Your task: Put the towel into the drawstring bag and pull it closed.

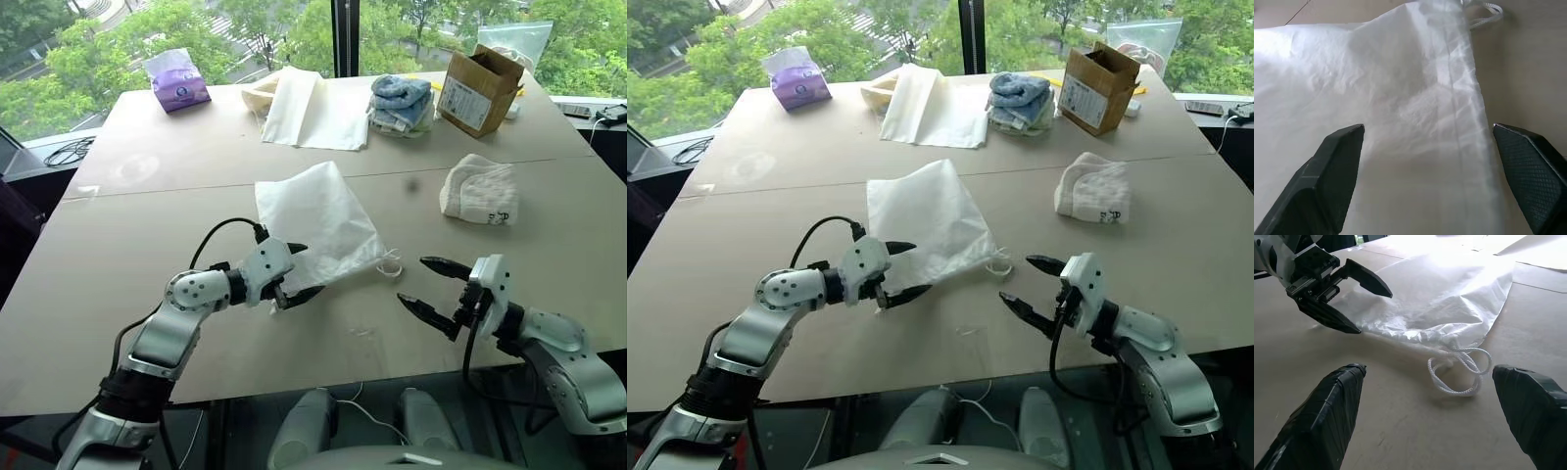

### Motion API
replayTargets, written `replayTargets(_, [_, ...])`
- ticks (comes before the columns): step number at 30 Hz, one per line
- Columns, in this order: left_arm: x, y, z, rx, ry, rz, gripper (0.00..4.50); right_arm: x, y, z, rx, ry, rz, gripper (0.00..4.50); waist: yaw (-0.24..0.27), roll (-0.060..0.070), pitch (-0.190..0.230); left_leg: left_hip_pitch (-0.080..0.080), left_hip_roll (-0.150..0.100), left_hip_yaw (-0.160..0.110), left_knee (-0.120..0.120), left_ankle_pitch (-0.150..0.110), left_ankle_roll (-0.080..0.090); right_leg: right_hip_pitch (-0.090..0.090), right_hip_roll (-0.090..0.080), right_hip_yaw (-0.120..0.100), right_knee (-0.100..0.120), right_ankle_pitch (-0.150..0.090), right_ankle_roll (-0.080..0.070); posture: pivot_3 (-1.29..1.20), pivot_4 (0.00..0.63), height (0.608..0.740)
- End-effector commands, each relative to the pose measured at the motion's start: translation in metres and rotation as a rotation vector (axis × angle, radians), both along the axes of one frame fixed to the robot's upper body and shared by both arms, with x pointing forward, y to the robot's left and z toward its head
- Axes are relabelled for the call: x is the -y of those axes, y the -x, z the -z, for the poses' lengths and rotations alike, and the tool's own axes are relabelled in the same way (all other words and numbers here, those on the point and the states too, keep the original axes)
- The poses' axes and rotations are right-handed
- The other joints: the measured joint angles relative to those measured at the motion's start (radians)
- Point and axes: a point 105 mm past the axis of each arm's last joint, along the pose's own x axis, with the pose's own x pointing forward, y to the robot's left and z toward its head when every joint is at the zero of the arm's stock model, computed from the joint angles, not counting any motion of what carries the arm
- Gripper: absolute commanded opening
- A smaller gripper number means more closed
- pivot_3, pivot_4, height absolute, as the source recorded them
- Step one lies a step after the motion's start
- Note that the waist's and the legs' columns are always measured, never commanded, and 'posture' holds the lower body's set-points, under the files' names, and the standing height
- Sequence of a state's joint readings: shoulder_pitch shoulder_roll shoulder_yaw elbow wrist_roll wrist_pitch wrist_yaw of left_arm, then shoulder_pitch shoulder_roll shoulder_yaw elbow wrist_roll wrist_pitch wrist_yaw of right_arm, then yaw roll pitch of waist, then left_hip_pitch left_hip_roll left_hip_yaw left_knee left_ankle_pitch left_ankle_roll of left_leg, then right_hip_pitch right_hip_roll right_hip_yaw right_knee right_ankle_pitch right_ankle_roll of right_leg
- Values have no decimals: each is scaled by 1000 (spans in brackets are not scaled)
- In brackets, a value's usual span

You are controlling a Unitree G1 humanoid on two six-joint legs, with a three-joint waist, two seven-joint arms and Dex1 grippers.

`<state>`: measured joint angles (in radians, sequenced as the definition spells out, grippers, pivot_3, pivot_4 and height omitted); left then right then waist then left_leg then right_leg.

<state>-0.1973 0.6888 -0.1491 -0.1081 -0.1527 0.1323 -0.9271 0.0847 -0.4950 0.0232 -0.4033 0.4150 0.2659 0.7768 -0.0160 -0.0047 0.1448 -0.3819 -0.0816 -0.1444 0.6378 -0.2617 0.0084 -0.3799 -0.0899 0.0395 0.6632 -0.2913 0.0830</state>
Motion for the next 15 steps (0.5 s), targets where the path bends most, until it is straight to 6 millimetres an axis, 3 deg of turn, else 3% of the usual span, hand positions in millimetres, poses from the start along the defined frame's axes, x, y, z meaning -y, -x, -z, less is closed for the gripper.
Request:
replayTargets(1, [-1, -1, -7, 32, -1, 24, 2415, -2, 2, -12, 65, -19, 0, 4500, 2, 0, 0, 0, 0, 0, 0, 0, 0, 0, 0, 0, 0, 0, 0, 0, 150, 740])
replayTargets(5, [-3, -2, -7, 41, -18, 34, 259, -3, 2, -10, 65, -19, 0, 4500, 2, 0, 0, 0, 0, 0, 1, 0, 0, 0, 0, 0, 0, 0, 0, 0, 150, 740])
replayTargets(6, [-3, -2, -7, 43, -19, 35, 10, -3, 2, -9, 66, -20, 1, 4500, 2, 0, 0, 0, 0, 0, 1, 0, 0, 0, 0, 0, 0, 0, 0, 0, 150, 740])
replayTargets(15, [-2, -4, -5, 41, -9, 33, 10, -1, -1, -11, 77, -26, 11, 4500, 2, 0, 0, 0, 0, 0, 1, 0, 0, 0, 0, 0, 1, 0, 0, 0, 150, 740])
